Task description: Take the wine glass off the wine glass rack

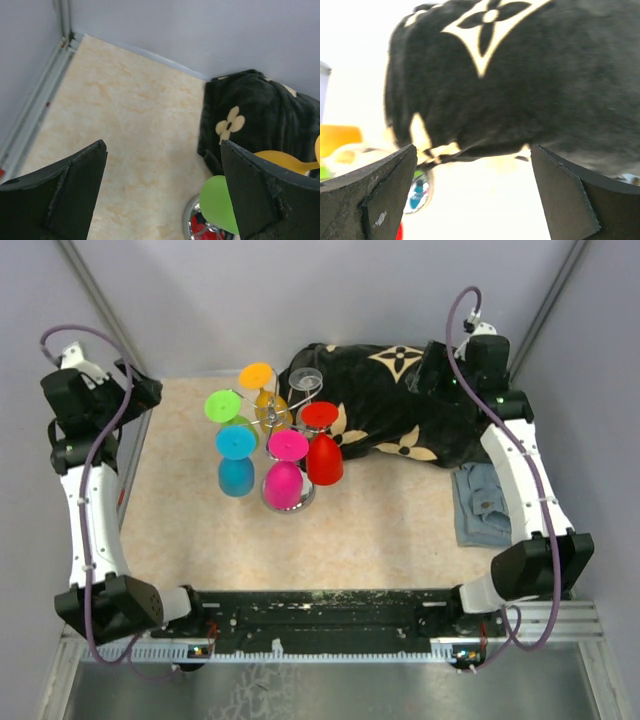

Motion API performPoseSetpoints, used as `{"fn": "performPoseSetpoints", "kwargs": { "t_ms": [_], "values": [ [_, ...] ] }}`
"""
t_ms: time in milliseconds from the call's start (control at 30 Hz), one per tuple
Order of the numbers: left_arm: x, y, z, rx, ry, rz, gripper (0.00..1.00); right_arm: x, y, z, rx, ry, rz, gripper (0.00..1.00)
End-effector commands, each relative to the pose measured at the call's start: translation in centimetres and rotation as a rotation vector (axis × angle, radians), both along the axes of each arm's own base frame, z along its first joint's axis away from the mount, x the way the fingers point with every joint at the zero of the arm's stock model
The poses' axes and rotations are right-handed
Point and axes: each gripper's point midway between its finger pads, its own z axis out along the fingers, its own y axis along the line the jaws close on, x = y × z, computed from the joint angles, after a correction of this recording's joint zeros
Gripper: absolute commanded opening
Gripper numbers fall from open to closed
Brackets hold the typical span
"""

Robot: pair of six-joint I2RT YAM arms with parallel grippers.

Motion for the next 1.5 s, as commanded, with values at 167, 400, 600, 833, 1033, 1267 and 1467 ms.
{"fn": "performPoseSetpoints", "kwargs": {
  "t_ms": [167, 400, 600, 833, 1033, 1267, 1467],
  "values": [
    [-0.5, -4.7, -1.3, -0.545, 0.121, -0.398, 0.96, -2.9, 9.0, 7.2, 0.396, 0.052, 0.429, 0.88],
    [-2.5, -9.2, -0.4, -0.757, 0.183, -0.638, 0.88, -3.3, 10.9, 8.1, 0.479, 0.066, 0.507, 0.87],
    [-4.1, -11.3, -0.7, -0.838, 0.231, -0.708, 0.84, -3.3, 11.6, 7.6, 0.475, 0.077, 0.52, 0.87],
    [-5.0, -13.4, 0.0, -0.867, 0.261, -0.783, 0.71, -3.3, 11.8, 7.5, 0.471, 0.078, 0.522, 0.87],
    [-5.0, -14.6, -0.1, -0.875, 0.285, -0.823, 0.63, -3.3, 11.8, 7.2, 0.472, 0.085, 0.517, 0.87],
    [-4.8, -14.8, -0.3, -0.885, 0.296, -0.83, 0.53, -3.3, 11.7, 7.1, 0.468, 0.08, 0.511, 0.87],
    [-4.6, -14.9, -0.7, -0.892, 0.303, -0.831, 0.41, -3.1, 11.7, 6.9, 0.472, 0.08, 0.51, 0.87]
  ]
}}
